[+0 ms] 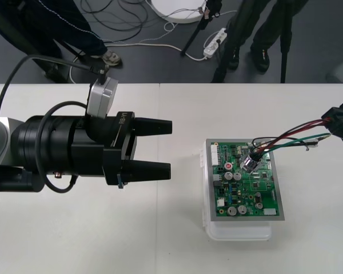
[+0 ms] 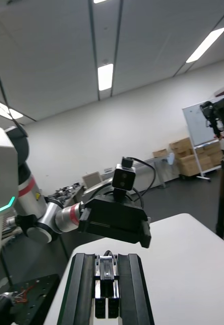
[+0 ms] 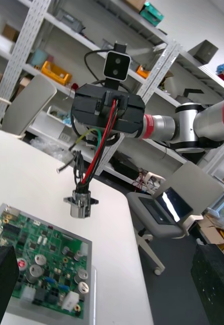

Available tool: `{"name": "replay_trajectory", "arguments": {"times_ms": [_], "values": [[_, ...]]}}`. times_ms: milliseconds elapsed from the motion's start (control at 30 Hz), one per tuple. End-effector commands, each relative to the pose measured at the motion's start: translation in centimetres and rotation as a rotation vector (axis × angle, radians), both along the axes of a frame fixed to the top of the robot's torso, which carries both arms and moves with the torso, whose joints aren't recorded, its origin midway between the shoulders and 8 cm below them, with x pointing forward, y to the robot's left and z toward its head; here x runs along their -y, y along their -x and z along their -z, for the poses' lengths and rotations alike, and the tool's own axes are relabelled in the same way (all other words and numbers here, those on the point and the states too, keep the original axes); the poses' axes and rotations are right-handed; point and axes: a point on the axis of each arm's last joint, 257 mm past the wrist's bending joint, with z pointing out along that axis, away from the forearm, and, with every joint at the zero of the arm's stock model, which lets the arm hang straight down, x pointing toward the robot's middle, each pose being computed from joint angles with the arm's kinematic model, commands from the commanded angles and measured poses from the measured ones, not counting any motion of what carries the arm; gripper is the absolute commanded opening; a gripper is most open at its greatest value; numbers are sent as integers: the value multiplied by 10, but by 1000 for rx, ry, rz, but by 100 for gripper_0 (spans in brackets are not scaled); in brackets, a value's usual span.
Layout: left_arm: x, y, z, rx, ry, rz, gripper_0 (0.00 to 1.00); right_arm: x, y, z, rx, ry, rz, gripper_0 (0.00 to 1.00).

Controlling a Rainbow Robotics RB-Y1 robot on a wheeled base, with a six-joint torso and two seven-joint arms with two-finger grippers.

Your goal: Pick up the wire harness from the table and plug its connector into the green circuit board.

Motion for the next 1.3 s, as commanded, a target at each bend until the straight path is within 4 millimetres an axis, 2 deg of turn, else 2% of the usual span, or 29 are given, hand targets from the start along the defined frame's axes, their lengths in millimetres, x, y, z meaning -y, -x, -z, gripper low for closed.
{"name": "replay_trajectory", "arguments": {"times_ms": [33,267,567,900,1067,1300], "values": [[6,-15,-13,196,16,6,100,-5,0,-10,115,24,93,0],[9,-26,-24,312,12,10,100,-23,-10,-15,169,20,181,0],[19,-22,-34,390,-8,53,100,-43,-18,-13,295,36,272,0],[22,-25,-43,452,-22,60,100,-63,-10,-7,374,23,279,0],[25,-23,-43,469,-28,74,100,-78,2,-2,426,51,259,0],[32,-24,-46,482,-18,66,100,-97,13,9,406,46,221,0]]}}
